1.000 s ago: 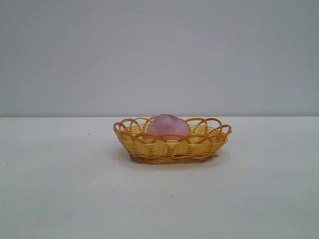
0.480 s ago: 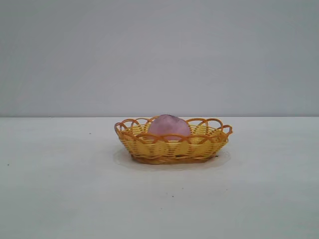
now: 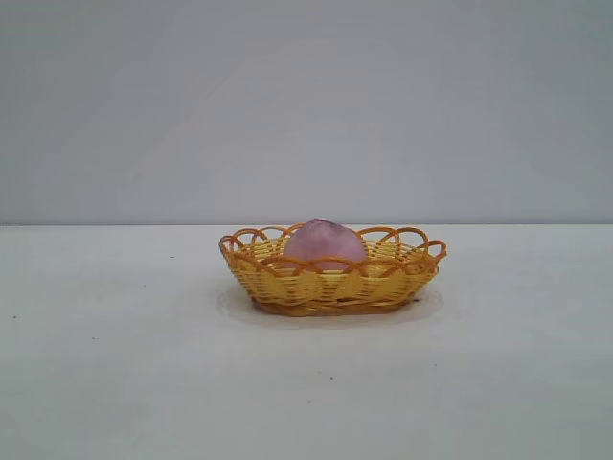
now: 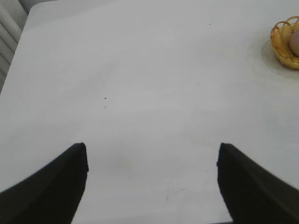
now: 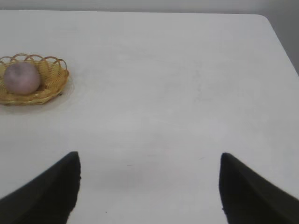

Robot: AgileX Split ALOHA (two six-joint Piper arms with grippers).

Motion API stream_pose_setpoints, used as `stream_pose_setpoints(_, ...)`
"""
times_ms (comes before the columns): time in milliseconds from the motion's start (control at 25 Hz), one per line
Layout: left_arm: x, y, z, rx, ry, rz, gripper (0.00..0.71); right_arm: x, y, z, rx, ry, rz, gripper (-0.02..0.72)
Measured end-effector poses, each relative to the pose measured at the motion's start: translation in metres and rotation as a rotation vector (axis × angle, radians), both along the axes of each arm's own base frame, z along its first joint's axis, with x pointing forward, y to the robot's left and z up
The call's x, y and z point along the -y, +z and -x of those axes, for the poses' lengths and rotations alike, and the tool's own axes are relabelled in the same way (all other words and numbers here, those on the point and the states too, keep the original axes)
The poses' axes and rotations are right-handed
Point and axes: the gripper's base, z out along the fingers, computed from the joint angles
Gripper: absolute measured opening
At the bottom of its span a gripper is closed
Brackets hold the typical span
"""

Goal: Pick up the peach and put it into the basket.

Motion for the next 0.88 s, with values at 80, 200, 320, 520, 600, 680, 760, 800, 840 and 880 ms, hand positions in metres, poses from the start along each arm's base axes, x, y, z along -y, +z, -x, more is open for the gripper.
stream_pose_setpoints(80,0.0,0.0,0.0,0.0,0.0,0.0,0.534,0.0,0.0,0.0,0.0,0.0,0.0,0.521)
stream_pose_setpoints(200,0.0,0.0,0.0,0.0,0.0,0.0,0.534,0.0,0.0,0.0,0.0,0.0,0.0,0.521)
stream_pose_setpoints(320,0.0,0.0,0.0,0.0,0.0,0.0,0.534,0.0002,0.0,0.0002,0.0,0.022,0.0,0.521)
stream_pose_setpoints(520,0.0,0.0,0.0,0.0,0.0,0.0,0.534,0.0004,0.0,0.0003,0.0,0.041,0.0,0.521)
stream_pose_setpoints(600,0.0,0.0,0.0,0.0,0.0,0.0,0.534,0.0004,0.0,0.0003,0.0,0.041,0.0,0.521)
stream_pose_setpoints(680,0.0,0.0,0.0,0.0,0.0,0.0,0.534,0.0004,0.0,0.0003,0.0,0.041,0.0,0.521)
stream_pose_setpoints(760,0.0,0.0,0.0,0.0,0.0,0.0,0.534,0.0004,0.0,0.0003,0.0,0.041,0.0,0.521)
stream_pose_setpoints(800,0.0,0.0,0.0,0.0,0.0,0.0,0.534,0.0004,0.0,0.0003,0.0,0.041,0.0,0.521)
stream_pose_setpoints(840,0.0,0.0,0.0,0.0,0.0,0.0,0.534,0.0004,0.0,0.0003,0.0,0.041,0.0,0.521)
stream_pose_setpoints(880,0.0,0.0,0.0,0.0,0.0,0.0,0.534,0.0004,0.0,0.0003,0.0,0.041,0.0,0.521)
